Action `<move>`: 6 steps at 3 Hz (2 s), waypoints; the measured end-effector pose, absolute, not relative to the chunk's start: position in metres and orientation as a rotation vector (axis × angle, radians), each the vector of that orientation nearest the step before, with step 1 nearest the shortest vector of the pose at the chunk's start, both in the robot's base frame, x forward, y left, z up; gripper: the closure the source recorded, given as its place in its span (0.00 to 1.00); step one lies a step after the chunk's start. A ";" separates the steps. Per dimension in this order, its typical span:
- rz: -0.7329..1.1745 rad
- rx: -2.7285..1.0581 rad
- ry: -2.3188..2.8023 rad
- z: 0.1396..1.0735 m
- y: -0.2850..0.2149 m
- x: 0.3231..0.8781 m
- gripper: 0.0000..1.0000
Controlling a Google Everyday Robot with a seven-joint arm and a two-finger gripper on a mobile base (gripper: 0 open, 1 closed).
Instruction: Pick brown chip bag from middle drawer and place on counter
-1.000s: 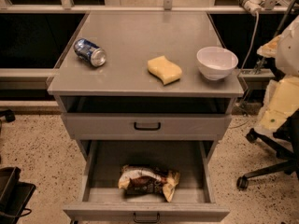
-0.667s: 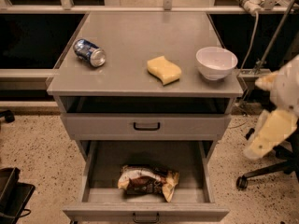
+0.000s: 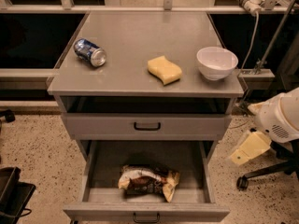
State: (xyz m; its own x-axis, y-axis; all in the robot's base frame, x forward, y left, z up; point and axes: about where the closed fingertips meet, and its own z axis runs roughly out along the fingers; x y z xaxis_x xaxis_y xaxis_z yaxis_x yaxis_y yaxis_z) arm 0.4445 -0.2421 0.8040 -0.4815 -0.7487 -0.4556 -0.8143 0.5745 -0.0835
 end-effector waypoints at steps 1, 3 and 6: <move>0.238 -1.208 2.356 0.792 -0.240 0.435 0.00; 0.653 -1.061 2.335 0.642 -0.138 0.409 0.00; 0.699 -0.988 2.231 0.604 -0.103 0.443 0.00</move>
Offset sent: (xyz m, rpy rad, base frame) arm -0.0101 0.0981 -0.1947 0.4148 0.0229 -0.1514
